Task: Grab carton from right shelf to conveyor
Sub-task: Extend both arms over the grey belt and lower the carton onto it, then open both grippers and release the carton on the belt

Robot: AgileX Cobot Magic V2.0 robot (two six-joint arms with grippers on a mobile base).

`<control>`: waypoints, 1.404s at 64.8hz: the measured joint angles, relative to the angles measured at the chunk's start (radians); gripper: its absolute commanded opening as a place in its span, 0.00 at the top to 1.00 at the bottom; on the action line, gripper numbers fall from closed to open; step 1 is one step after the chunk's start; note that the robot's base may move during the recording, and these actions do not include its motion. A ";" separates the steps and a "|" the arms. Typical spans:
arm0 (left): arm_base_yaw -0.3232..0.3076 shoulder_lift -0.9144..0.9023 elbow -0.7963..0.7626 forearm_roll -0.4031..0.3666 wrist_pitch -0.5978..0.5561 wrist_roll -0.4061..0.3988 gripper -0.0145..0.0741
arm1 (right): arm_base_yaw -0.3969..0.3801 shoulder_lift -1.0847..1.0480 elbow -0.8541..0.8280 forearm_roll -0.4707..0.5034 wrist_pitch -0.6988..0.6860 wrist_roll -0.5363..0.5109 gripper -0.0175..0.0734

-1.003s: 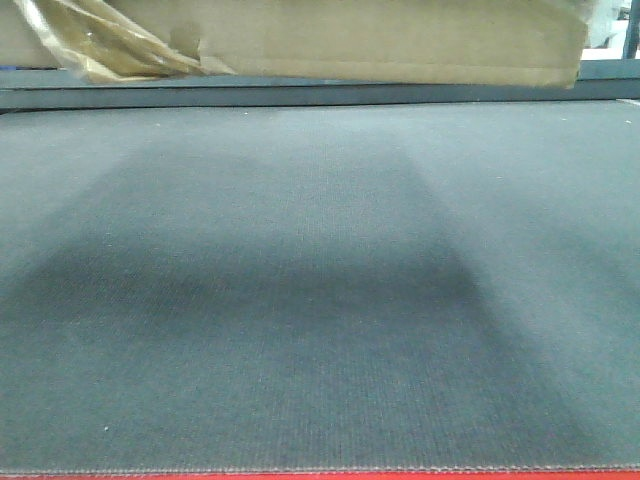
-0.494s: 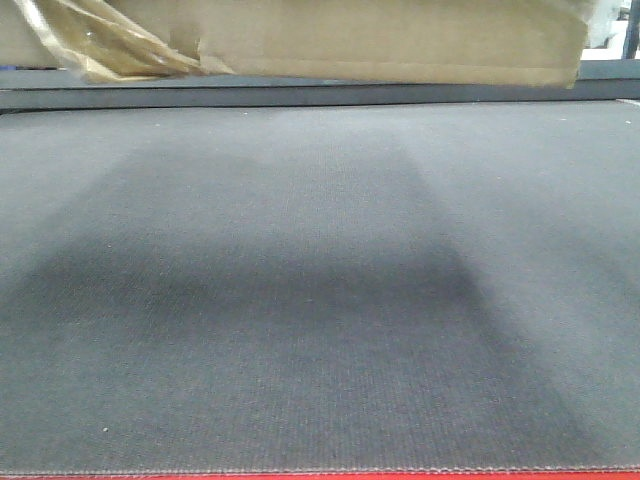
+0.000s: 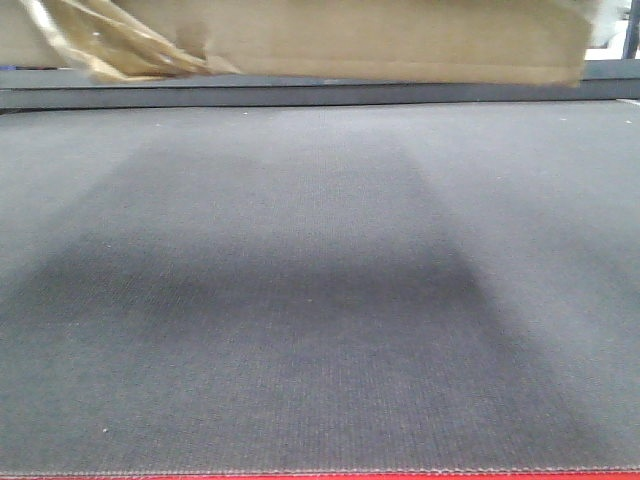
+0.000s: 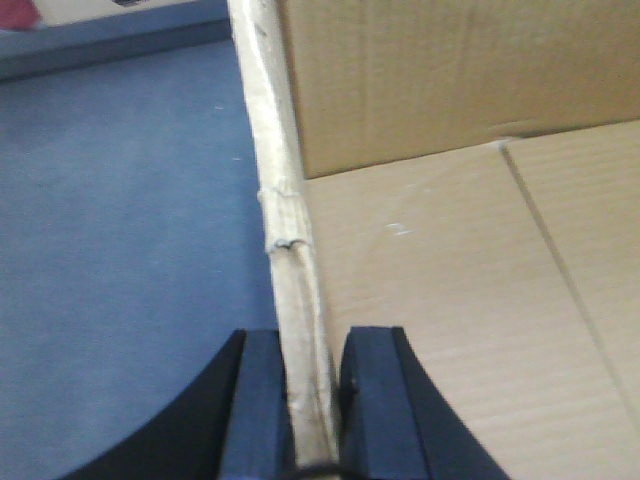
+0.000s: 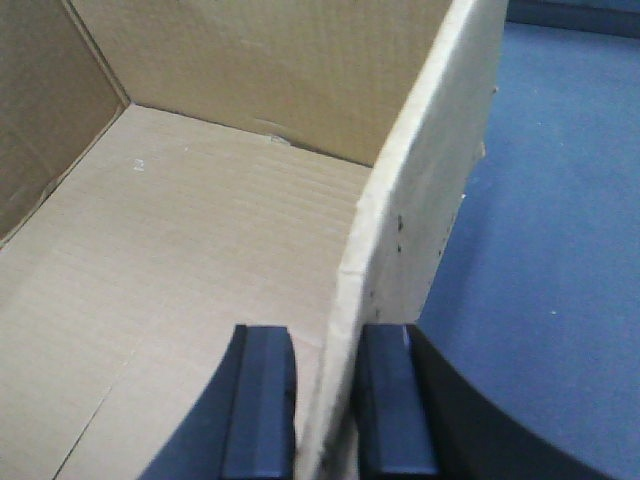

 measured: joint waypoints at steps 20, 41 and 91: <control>0.107 0.121 0.090 -0.136 -0.173 0.006 0.86 | -0.107 0.156 0.000 0.009 -0.030 -0.018 0.88; 0.152 0.272 0.161 -0.136 -0.244 0.006 0.85 | -0.126 0.363 0.000 0.012 -0.112 -0.032 0.87; 0.160 0.184 0.067 -0.099 -0.119 0.014 0.80 | -0.203 0.216 0.000 0.012 -0.131 -0.035 0.64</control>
